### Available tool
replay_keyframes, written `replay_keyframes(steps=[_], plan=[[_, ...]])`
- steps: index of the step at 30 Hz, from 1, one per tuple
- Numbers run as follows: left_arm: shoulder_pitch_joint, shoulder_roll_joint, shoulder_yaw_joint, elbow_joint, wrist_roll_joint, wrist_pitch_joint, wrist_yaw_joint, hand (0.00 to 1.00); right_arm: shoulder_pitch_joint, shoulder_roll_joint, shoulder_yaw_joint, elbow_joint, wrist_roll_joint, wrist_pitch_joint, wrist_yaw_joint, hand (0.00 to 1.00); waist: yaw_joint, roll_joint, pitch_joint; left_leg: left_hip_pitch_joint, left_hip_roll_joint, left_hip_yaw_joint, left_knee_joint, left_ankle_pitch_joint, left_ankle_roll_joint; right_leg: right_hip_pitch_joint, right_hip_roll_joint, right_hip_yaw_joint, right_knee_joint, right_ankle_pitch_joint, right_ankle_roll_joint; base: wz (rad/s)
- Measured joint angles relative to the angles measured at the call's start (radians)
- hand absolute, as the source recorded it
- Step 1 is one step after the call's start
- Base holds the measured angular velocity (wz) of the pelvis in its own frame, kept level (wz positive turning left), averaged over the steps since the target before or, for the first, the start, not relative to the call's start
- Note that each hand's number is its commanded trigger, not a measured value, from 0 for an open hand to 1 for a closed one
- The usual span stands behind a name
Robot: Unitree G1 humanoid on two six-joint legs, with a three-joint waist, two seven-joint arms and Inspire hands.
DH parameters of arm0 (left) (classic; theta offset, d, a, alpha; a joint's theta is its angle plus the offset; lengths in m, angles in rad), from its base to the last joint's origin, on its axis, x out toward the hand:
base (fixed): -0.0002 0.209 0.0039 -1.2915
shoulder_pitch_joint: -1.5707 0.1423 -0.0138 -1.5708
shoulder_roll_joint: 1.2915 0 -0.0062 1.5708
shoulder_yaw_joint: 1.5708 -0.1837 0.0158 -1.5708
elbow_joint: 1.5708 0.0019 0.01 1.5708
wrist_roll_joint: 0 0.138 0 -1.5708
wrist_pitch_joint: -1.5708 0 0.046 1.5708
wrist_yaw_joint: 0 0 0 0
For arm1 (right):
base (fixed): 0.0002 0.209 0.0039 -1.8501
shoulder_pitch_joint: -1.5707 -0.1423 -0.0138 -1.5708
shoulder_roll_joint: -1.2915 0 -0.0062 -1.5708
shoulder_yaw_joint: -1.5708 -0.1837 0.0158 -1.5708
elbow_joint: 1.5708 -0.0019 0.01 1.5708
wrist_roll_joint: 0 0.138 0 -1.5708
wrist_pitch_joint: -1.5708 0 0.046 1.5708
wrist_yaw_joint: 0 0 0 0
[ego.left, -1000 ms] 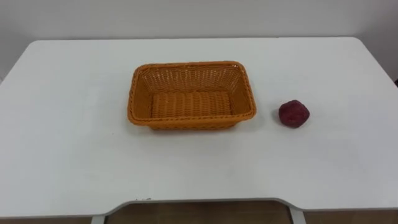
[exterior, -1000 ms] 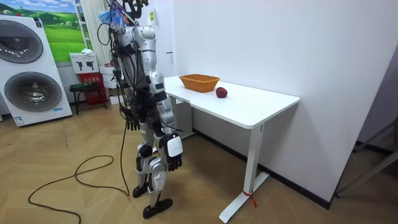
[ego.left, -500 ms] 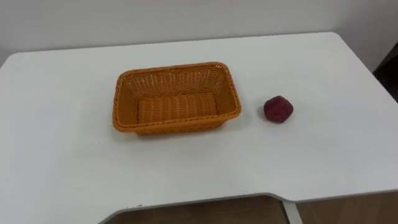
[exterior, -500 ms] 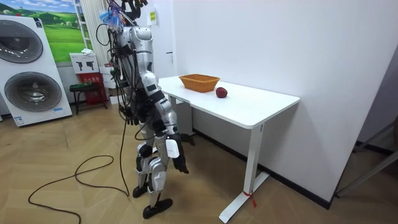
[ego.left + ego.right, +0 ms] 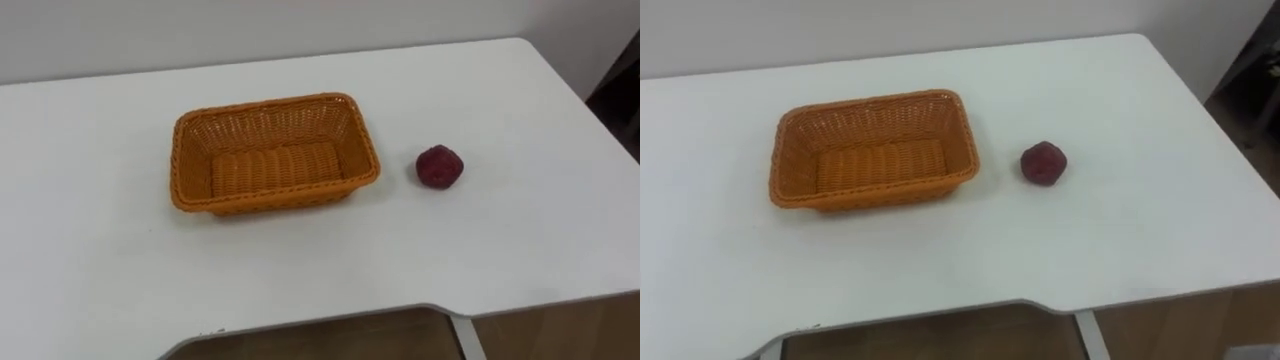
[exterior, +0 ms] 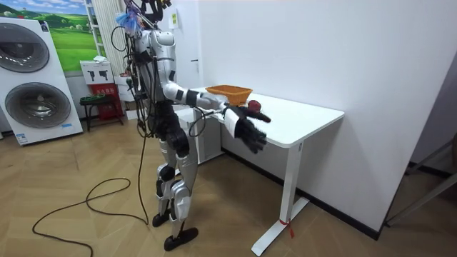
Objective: Pick and place apple
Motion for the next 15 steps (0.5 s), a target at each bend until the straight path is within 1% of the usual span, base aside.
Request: replay_keyframes(steps=[2, 3, 4, 6, 7, 9, 10, 11, 13, 15], plan=[[0.011, -0.004, -0.033, 0.0, -0.008, 0.0, 0.0, 0.0, 0.002, -0.002, 0.05, -0.094, -0.121, -0.001, -0.02, 0.0, 0.001, 0.002, -0.0012, -0.01, 0.0, -0.002, -0.002, 0.002, -0.001, -0.007, 0.0, -0.001, 0.001, 0.001, -0.001, 0.0], [0.007, -0.004, -0.048, 0.0, -0.009, 0.0, -0.001, 0.0, 0.001, -0.003, 0.07, -0.129, -0.174, -0.001, -0.026, 0.0, 0.007, 0.002, -0.0018, -0.009, 0.0, -0.003, -0.003, 0.002, -0.001, -0.007, 0.0, -0.002, 0.001, 0.001, -0.001, 0.0], [0.008, -0.004, -0.054, 0.0, -0.009, 0.0, -0.001, 0.0, 0.0, -0.003, 0.079, -0.143, -0.204, -0.001, -0.029, 0.0, 0.008, 0.001, -0.0023, -0.009, 0.0, -0.003, -0.003, 0.003, -0.001, -0.007, 0.001, -0.002, 0.001, 0.001, -0.001, 0.0], [0.007, -0.006, -0.062, -0.001, -0.007, -0.004, -0.003, 0.0, 0.005, -0.003, 0.118, -0.197, -0.303, -0.003, -0.022, 0.0, 0.024, 0.002, -0.0038, -0.006, 0.001, -0.002, 0.0, 0.003, -0.001, -0.007, 0.002, 0.0, 0.0, 0.001, -0.002, 0.0], [0.007, -0.006, -0.063, -0.003, -0.006, -0.005, -0.003, 0.0, 0.006, -0.004, 0.134, -0.209, -0.318, -0.006, -0.018, 0.0, 0.026, 0.001, -0.0032, -0.005, 0.001, -0.001, 0.0, 0.003, -0.001, -0.008, 0.002, 0.001, 0.0, 0.001, -0.002, -0.03], [0.006, -0.004, -0.077, -0.003, -0.005, -0.006, -0.003, 0.0, 0.006, -0.004, 0.183, -0.231, -0.357, -0.011, 0.012, 0.0, 0.036, 0.002, -0.0028, -0.001, 0.001, -0.001, 0.0, 0.003, -0.001, -0.007, 0.002, 0.001, -0.001, 0.001, -0.002, -0.02], [0.005, -0.004, -0.091, -0.004, -0.004, -0.008, -0.006, 0.0, 0.013, -0.004, 0.216, -0.241, -0.375, -0.011, 0.042, 0.0, 0.039, 0.003, -0.003, 0.002, 0.001, 0.0, 0.0, 0.003, -0.001, -0.006, 0.001, -0.001, -0.001, 0.001, -0.002, 0.0], [0.004, -0.004, -0.094, -0.004, -0.005, -0.018, -0.014, 0.0, 0.016, -0.004, 0.241, -0.244, -0.389, -0.012, 0.077, 0.0, 0.043, 0.003, -0.0026, 0.004, 0.001, 0.0, -0.001, 0.003, -0.001, -0.005, 0.001, -0.001, -0.001, 0.001, -0.002, 0.0], [0.004, -0.002, -0.096, -0.004, -0.006, -0.026, -0.028, 0.0, 0.016, -0.005, 0.282, -0.245, -0.389, -0.012, 0.13, 0.0, 0.058, 0.003, -0.0002, 0.004, 0.001, -0.001, -0.001, 0.003, -0.001, -0.005, 0.001, 0.0, -0.001, 0.001, -0.002, 0.0], [0.004, -0.003, -0.1, -0.004, -0.006, -0.026, -0.038, 0.0, 0.016, -0.006, 0.329, -0.248, -0.392, -0.012, 0.199, 0.0, 0.064, 0.008, 0.0018, 0.002, 0.001, -0.004, -0.001, 0.003, -0.001, -0.005, 0.001, -0.001, -0.002, 0.001, -0.002, 0.0]])
